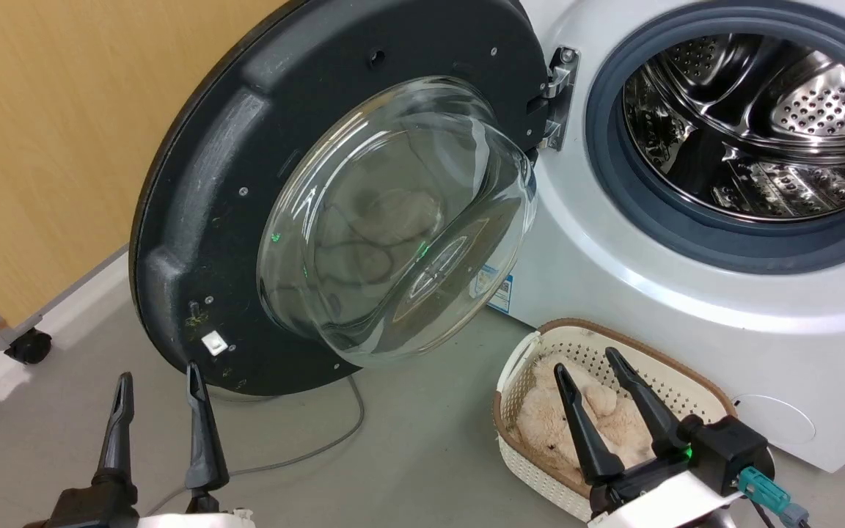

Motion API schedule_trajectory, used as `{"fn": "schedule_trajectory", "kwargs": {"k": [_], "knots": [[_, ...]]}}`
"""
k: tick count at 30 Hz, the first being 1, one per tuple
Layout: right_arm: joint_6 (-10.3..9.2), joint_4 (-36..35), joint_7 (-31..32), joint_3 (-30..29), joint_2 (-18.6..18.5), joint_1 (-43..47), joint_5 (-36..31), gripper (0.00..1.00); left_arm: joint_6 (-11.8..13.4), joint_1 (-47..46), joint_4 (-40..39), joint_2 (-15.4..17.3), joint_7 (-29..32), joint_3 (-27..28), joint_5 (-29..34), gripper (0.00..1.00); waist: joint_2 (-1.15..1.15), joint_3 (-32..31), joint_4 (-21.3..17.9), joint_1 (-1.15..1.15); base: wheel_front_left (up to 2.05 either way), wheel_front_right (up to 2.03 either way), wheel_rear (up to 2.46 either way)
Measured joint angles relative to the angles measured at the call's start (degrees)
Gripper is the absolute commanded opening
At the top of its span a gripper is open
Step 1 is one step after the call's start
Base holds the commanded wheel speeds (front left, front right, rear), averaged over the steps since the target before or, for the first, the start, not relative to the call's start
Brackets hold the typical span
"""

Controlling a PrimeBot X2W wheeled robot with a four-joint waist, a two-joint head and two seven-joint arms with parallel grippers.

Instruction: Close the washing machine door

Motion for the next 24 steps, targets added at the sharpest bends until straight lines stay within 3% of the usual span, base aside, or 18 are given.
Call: {"fn": "schedule_trajectory", "kwargs": {"k": [2, 3, 4, 10, 14, 20, 21, 24], "knots": [[0.00, 0.02, 0.00, 0.01, 0.00, -0.01, 0.00, 1.00, 0.00, 0.17, 0.18, 0.00, 0.00, -0.01, -0.41, 1.00, 0.00, -0.02, -0.02, 0.00, 0.00, 0.00, 0.00], [0.00, 0.03, 0.00, 0.00, 0.00, -0.01, 0.00, 1.00, -0.01, 0.24, 0.24, 0.00, 0.00, -0.03, -0.77, 0.24, 0.00, -0.02, -0.02, 0.00, 0.00, 0.00, 0.00], [0.00, 0.03, 0.00, 0.01, -0.01, -0.02, 0.00, 1.00, -0.03, 0.25, 0.24, 0.00, 0.00, 0.01, -1.07, 0.00, 0.00, -0.02, -0.01, 0.00, 0.00, 0.00, 0.00], [0.00, 0.02, -0.01, -0.09, -0.13, -0.01, 0.00, 1.00, -0.62, -0.09, -2.32, -0.04, 0.00, 3.03, -1.91, 0.00, 0.00, 0.21, 0.16, 0.00, 0.00, 0.00, 0.00], [0.00, -0.21, -0.01, -0.36, -0.27, 0.08, -0.03, 1.00, -4.38, -2.55, -3.35, 0.66, -0.01, 8.03, -1.94, 0.00, 0.00, 0.66, 0.14, 0.00, 0.00, 0.00, 0.00], [0.00, -1.11, -0.01, -1.81, -0.81, 0.58, -0.62, 1.00, -10.44, -11.68, 0.69, 5.37, -0.01, 15.58, -6.97, 0.00, 0.00, 1.80, 0.01, 0.00, 0.00, 0.00, 0.00], [0.00, -1.53, -0.01, -2.29, -0.97, 0.69, -0.86, 1.00, -11.68, -15.21, 4.27, 7.61, 0.02, 16.90, -9.50, 0.00, 0.00, 2.20, -0.05, 0.00, 0.00, 0.00, 0.00], [0.00, -2.43, -0.01, -3.07, -1.02, 1.40, -1.44, 1.00, -12.59, -21.47, 10.17, 10.85, 2.58, 18.79, -14.88, 0.00, 0.00, 2.72, -0.14, 0.00, 0.00, 0.00, 0.00]]}}
